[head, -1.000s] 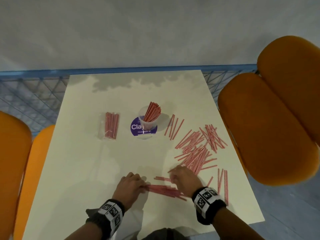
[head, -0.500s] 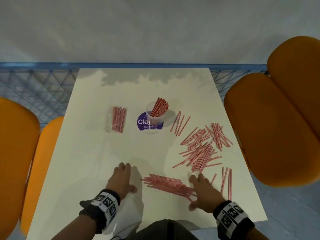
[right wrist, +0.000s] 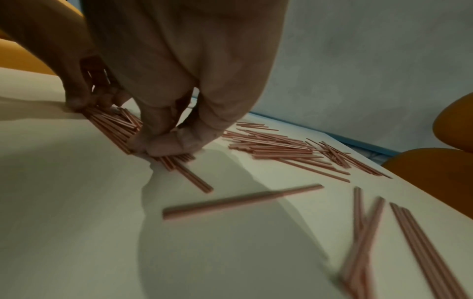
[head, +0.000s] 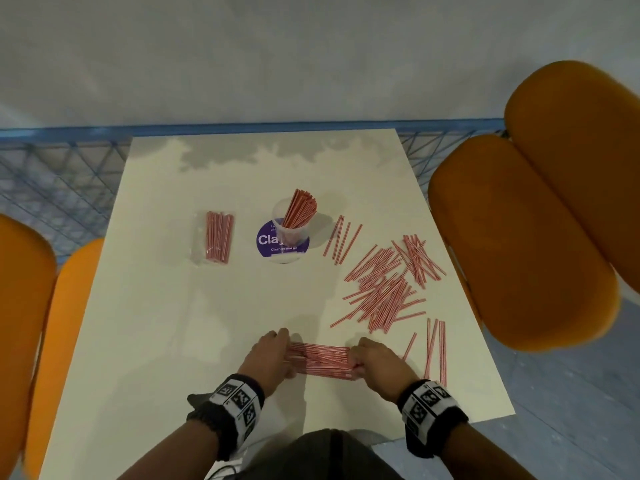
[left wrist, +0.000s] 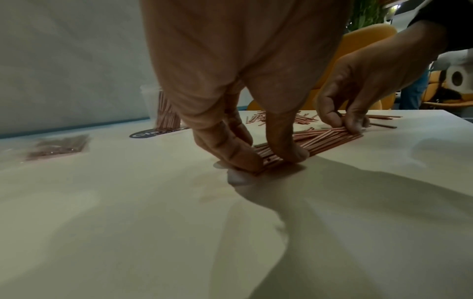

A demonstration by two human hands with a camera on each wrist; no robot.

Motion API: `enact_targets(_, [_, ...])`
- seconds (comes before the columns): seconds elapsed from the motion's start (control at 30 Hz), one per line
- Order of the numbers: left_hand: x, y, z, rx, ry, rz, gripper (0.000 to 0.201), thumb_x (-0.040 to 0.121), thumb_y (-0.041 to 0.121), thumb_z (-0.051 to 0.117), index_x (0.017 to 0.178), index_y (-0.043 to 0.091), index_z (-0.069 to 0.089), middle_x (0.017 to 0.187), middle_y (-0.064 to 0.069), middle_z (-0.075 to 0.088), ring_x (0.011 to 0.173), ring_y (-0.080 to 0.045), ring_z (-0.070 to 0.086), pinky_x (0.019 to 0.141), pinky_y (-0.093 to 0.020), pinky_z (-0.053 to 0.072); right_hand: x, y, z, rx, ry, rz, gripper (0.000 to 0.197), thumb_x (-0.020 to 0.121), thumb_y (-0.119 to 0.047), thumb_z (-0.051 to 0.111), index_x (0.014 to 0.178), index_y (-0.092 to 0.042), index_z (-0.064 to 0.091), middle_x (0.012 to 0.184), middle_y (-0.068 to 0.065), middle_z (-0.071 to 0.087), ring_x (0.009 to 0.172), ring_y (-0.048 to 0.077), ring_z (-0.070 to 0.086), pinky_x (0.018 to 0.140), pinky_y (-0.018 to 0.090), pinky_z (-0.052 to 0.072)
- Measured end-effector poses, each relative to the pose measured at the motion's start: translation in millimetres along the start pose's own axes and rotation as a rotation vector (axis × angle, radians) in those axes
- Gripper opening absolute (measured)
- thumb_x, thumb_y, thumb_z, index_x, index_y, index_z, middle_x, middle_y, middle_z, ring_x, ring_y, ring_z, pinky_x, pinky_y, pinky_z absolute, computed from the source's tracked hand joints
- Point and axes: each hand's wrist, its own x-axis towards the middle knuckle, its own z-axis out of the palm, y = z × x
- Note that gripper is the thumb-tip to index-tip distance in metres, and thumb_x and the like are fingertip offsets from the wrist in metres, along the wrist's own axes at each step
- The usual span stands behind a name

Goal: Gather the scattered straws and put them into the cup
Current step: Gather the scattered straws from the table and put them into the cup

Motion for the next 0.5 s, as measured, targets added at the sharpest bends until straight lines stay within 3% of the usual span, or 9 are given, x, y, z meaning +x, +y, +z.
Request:
enact_targets(0.17, [-6.4,-4.9,-5.6,-0.087,0.055,-0.042,0.053,0.064,0.027,0.085,0.098,0.021,0.045,0.100,0.001,0.050,0.090,-0.020,0.053,0.079,-0.033,0.049,-3.9,2.4,-9.8,0.033,0.158,0.028,0.015,0.087,-0.022,0.065,0.099,-0.016,0.061,0.096,-0.003,0.052,0.089,0.016,0.053,0.082,0.030,0.048])
enact_targets(0.27, [-10.4,-16.1,-11.4,-0.001,0.051,-0.116,0.065,0.063,0.031,0.086,0.110,0.016,0.044,0.108,-0.002,0.048,0.092,-0.021,0.052,0.080,-0.034,0.050,-18.5,18.9,-13.2,-0.059,0.071,0.130,0.033,0.081,-0.028,0.073,0.106,-0.016,0.055,0.104,-0.003,0.050,0.094,0.013,0.049,0.085,0.028,0.046])
enact_targets(0.33, [-10.8,-18.3,-11.9,0.027,0.033,-0.139,0.063,0.067,0.026,0.084,0.115,0.013,0.044,0.112,-0.004,0.050,0.094,-0.020,0.051,0.082,-0.032,0.047,-24.9,22.3,-8.7,-0.133,0.005,0.143,0.027,0.083,-0.021,0.070,0.101,-0.019,0.050,0.102,-0.003,0.049,0.094,0.015,0.050,0.085,0.028,0.046])
enact_targets(0.4, [-9.5,-15.2,-8.4,0.030,0.027,-0.125,0.059,0.071,0.021,0.081,0.116,0.012,0.045,0.113,-0.005,0.052,0.098,-0.022,0.053,0.084,-0.032,0.047,-23.8,23.0,-3.2,-0.131,0.007,0.116,0.026,0.086,-0.009,0.062,0.090,-0.024,0.041,0.097,-0.002,0.051,0.091,0.018,0.056,0.082,0.030,0.049])
enact_targets(0.5, [-6.6,-4.6,-3.7,0.032,0.025,-0.094,0.049,0.073,0.016,0.077,0.110,0.013,0.046,0.109,-0.007,0.054,0.099,-0.025,0.056,0.084,-0.034,0.049,-14.4,18.5,1.0,-0.102,0.031,0.063,0.028,0.085,0.000,0.052,0.087,-0.024,0.038,0.092,0.001,0.055,0.087,0.022,0.057,0.076,0.033,0.048])
